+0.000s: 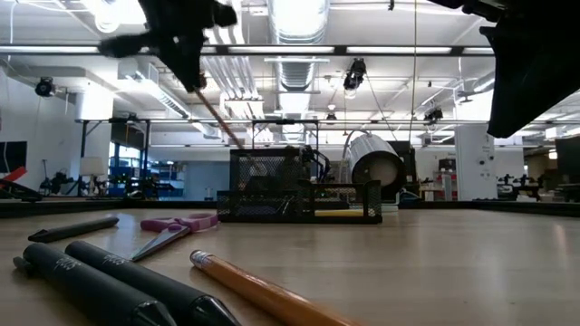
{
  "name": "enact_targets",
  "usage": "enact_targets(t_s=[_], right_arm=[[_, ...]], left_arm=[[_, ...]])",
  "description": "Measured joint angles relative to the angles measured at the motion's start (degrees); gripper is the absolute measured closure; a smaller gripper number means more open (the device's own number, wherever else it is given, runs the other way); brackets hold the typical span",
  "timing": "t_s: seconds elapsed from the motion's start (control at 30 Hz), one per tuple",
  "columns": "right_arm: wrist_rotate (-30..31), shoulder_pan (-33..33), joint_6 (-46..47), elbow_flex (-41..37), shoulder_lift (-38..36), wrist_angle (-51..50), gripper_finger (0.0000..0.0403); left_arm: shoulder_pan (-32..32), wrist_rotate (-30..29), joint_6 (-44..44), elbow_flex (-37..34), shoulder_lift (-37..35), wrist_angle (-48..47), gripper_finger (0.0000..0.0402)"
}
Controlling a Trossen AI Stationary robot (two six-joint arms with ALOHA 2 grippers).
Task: Pick and place office supplies into organizer
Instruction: Put the top yellow pencil into the black desk organizer, then put the yellow pencil into the black desk organizer
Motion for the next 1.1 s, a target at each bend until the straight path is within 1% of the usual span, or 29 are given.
enact_targets(t_s=[0.13, 0.3, 0.43, 0.53, 0.67, 0.83, 0.93, 1.0, 1.03, 1.07, 1.1], right_arm=[[0.02, 0.00, 1.28, 0.00, 0.00, 0.02, 0.0392], [0.02, 0.00, 2.22, 0.01, 0.00, 0.04, 0.0392], [0.04, 0.00, 2.26, 0.00, 0.00, 0.02, 0.0392], [0.06, 0.00, 2.21, 0.00, 0.00, 0.00, 0.0392], [0.07, 0.00, 0.86, 0.00, 0.00, 0.42, 0.0392], [-1.47, 0.00, -8.13, 0.00, 0.00, 4.25, 0.0392], [-1.77, 0.02, -12.44, 0.00, 0.00, 7.39, 0.0392], [-2.53, -0.03, -14.99, 0.00, 0.02, 9.97, 0.0392], [-3.36, -0.13, -16.49, 0.00, 0.02, 11.75, 0.0392], [-4.57, -0.28, -18.02, -0.04, 0.02, 13.45, 0.0392], [-6.09, -0.47, -19.65, -0.29, 0.02, 15.32, 0.0392]], left_arm=[[0.43, -3.09, 0.00, -1.40, 2.82, 4.96, 0.0392], [0.37, -2.58, 0.20, -1.63, 4.08, 10.54, 0.0361], [0.37, 0.38, 0.28, -1.98, 4.14, 10.51, 0.0329], [0.37, -0.10, -0.04, -2.13, 4.14, 9.97, 0.0307], [0.12, -2.10, -2.86, -2.08, 3.24, 9.57, 0.0278], [-1.10, -2.75, -6.52, -1.98, 0.16, 8.62, 0.0256], [-2.24, -4.19, -11.91, -2.03, -2.10, 8.06, 0.0250], [-3.08, -3.98, -16.26, -1.85, -3.91, 7.51, 0.0249], [-3.47, -2.92, -18.71, -1.69, -4.57, 6.91, 0.0249], [-3.77, -0.66, -21.34, -1.53, -5.17, 6.24, 0.0249], [-4.01, 3.26, -24.20, -1.43, -5.82, 5.63, 0.0249]])
